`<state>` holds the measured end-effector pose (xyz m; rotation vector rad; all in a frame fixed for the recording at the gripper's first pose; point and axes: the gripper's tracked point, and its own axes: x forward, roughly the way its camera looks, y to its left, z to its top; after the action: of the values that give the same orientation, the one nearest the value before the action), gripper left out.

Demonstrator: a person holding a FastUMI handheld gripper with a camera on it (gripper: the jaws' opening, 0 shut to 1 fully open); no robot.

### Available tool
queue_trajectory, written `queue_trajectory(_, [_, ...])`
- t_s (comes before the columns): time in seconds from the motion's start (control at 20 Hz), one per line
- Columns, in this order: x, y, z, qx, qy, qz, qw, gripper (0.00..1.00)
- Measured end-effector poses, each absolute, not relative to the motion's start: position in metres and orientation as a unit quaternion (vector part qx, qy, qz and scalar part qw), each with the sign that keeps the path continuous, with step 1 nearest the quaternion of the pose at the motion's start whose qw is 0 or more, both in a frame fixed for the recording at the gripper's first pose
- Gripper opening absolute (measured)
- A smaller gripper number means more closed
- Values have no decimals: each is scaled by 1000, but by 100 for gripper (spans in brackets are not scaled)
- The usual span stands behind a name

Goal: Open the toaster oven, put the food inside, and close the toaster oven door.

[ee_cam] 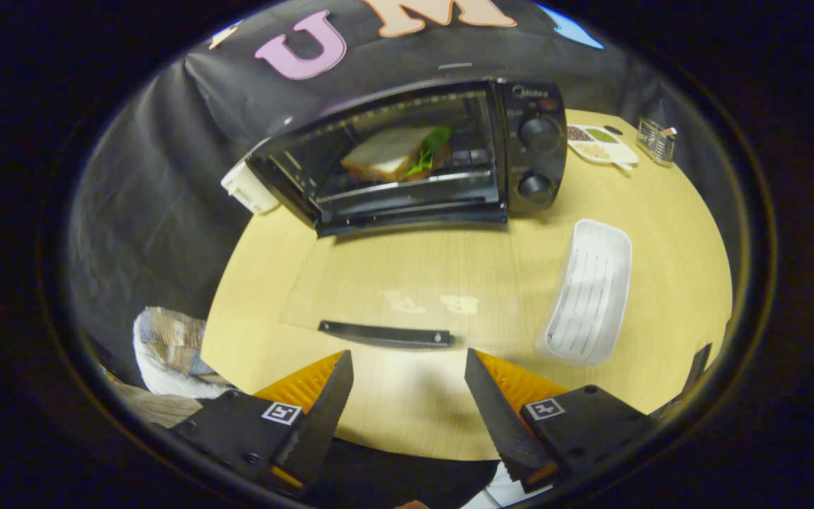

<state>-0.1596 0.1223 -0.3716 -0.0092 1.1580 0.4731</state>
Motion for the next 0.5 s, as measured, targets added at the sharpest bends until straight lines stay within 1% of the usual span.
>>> queue_trajectory(0.3, [-147, 119, -410, -8, 552, 201, 809, 99])
queue_trajectory(0.5, [-142, 118, -411, -9, 554, 197, 809, 99])
